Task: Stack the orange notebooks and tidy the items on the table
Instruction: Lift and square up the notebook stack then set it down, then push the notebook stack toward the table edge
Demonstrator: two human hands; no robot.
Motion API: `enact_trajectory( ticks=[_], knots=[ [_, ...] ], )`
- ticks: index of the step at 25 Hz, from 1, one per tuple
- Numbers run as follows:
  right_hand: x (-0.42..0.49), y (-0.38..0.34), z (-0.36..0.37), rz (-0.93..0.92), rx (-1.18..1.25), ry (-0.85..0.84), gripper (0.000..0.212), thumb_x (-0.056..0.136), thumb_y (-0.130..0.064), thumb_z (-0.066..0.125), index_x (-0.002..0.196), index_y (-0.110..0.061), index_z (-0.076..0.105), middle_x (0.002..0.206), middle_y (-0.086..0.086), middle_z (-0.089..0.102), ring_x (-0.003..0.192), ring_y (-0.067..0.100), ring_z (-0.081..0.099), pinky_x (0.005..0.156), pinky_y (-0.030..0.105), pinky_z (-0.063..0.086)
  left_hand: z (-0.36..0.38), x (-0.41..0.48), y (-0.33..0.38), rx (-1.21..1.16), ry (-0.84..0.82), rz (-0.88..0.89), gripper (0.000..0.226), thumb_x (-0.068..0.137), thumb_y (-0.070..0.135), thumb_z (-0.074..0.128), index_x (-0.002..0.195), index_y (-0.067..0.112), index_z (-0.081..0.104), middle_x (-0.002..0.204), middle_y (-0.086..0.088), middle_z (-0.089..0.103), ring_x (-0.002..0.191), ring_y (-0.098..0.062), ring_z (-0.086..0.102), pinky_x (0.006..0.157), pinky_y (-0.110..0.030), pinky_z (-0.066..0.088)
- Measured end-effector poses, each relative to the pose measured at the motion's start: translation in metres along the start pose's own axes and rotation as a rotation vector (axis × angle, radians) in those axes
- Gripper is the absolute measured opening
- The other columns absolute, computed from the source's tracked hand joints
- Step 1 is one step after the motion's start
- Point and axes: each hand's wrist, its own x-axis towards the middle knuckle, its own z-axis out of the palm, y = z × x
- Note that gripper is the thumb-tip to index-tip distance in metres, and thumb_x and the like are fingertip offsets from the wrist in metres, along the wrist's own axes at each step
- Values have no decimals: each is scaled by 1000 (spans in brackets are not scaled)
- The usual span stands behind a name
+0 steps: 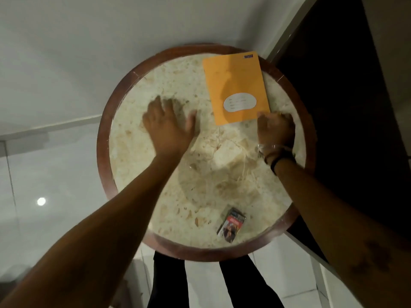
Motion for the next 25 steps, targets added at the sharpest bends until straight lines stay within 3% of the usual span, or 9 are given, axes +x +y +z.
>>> enact_trajectory(
  ticks=[2,4,7,10,13,16,19,22,25],
  knots=[
    [-78,25,-2,56,-1,-84,63,88,-57,53,117,-2,60,118,22,61,112,36,58,91,43,49,-14,-38,-61,184,-190,57,97,93,81,32,161,13,27,170,-22,18,158,-42,17,123,-62,11],
    [-155,45,-3,184,-58,-185,72,76,-68,59,118,-10,58,115,18,60,108,38,61,85,42,52,-17,-70,-104,250,-350,78,109,85,92,22,166,19,10,173,-20,-1,160,-42,0,121,-70,1],
    [-224,56,5,384,-109,-236,80,57,-79,58,108,-16,58,103,12,63,97,37,66,74,41,52,-8,-93,-131,241,-376,119,114,81,94,27,165,19,14,173,-20,2,159,-45,5,120,-74,6],
    [-245,45,26,489,-145,-250,68,61,-70,62,102,-16,57,91,6,61,92,36,67,71,40,51,-2,-94,-138,222,-329,132,113,80,94,34,165,21,17,174,-16,5,160,-42,7,121,-70,4],
    [-245,25,42,612,-88,-205,57,68,-57,67,104,-15,58,97,6,68,89,33,69,72,35,52,1,-94,-140,200,-290,129,113,80,95,33,165,22,18,175,-13,2,161,-38,4,122,-68,2],
    [-227,-9,47,545,16,-130,51,67,-54,71,98,-15,60,89,5,69,80,30,69,60,27,46,3,-93,-139,184,-272,128,113,80,96,31,165,24,16,175,-11,0,161,-36,3,123,-68,4],
    [-182,-64,56,308,115,-138,50,68,-57,71,98,-17,60,87,2,67,72,23,66,51,20,40,6,-93,-141,187,-242,132,113,79,96,32,165,24,17,175,-12,1,161,-36,4,123,-68,5],
    [-98,-134,78,133,126,-114,46,72,-53,65,100,-17,62,98,5,66,82,26,66,61,28,48,9,-93,-143,199,-213,136,113,79,95,31,165,23,20,175,-12,3,161,-37,7,123,-67,7],
    [-17,-196,95,70,125,-101,48,71,-45,68,108,-15,61,107,6,64,88,30,66,66,33,51,14,-92,-145,211,-198,141,113,78,96,31,164,23,21,175,-11,3,161,-37,7,123,-67,6]
  ],
)
